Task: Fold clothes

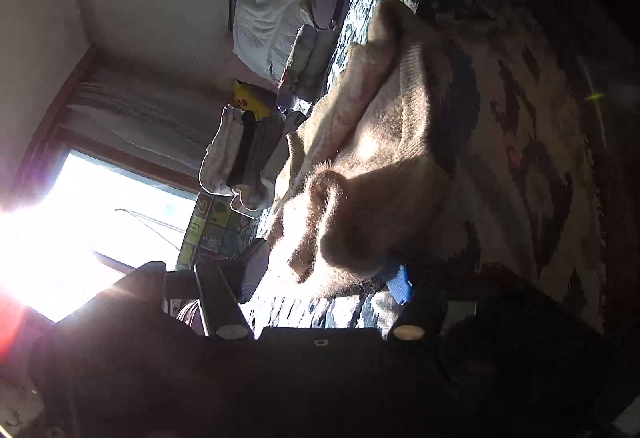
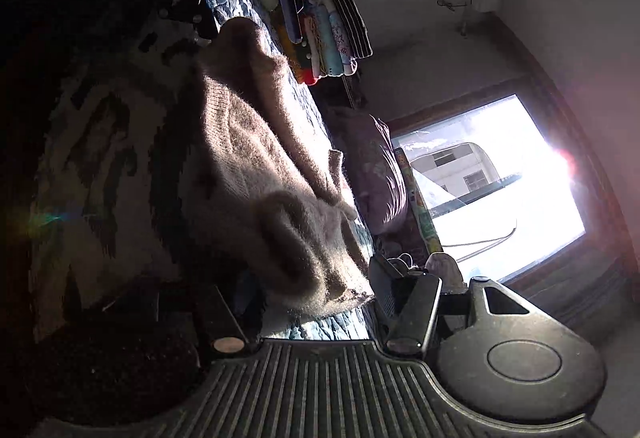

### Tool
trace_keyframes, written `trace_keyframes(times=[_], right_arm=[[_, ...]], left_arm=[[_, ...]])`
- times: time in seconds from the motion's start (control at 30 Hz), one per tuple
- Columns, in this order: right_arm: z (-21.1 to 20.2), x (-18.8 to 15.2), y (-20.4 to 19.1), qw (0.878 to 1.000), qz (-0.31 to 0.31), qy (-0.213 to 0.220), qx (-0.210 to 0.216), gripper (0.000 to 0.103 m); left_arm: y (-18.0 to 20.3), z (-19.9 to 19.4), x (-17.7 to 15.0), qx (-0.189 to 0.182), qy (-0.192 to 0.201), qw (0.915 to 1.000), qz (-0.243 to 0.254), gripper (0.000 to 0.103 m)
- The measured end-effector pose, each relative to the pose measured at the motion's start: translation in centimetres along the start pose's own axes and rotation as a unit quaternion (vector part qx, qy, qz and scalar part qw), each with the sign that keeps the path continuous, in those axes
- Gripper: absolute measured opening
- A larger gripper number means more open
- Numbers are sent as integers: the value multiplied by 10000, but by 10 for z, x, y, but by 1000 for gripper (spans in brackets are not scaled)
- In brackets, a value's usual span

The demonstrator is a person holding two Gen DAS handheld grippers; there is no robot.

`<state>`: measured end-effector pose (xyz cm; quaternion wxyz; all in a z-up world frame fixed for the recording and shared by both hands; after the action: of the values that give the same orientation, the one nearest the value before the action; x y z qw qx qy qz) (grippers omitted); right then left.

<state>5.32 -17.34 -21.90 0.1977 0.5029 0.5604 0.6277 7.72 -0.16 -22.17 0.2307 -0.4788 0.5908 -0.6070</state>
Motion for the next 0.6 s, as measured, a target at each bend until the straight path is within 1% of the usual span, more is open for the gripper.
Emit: trace_keyframes(times=[0.03,0.1,0.23,0.3,0.33,0.37,0.4,0.43,0.53,0.6], right_arm=[[1,-2,5,9999,108,-28,-20,60],[3,-7,5,9999,94,-27,70,59],[10,-4,-9,9989,-349,274,120,58],[17,-1,-8,9986,-384,343,101,59],[20,-1,-7,9987,-357,328,141,57],[21,0,-8,9988,-281,267,312,53],[22,0,-9,9984,-205,205,481,32],[22,2,-10,9981,-169,122,573,26],[19,8,-5,9976,119,19,679,23],[11,13,4,9979,332,-28,552,23]], left_arm=[[2,1,1,12,44,10000,62,63],[3,1,-4,8,105,9999,119,63],[7,5,-11,53,253,9987,443,63],[7,12,-8,39,352,9977,585,63],[7,16,-7,27,391,9970,664,63],[8,19,-6,0,416,9965,728,62],[8,22,-6,-79,389,9965,739,47],[9,22,-5,-166,335,9968,707,26],[7,21,0,-293,162,9980,534,22],[2,16,5,-292,88,9987,412,21]])
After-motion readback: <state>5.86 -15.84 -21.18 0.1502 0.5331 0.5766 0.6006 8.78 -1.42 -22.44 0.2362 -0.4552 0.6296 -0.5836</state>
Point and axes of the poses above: each gripper's, at about its wrist camera, not at the fingertips, and z roughly the way its jaws point, y to its right, x to its top, the point moved 8 cm from there along z, roughly the way its jaws point, and after that the axes turned 6 degrees about y, right-handed, at the moved point
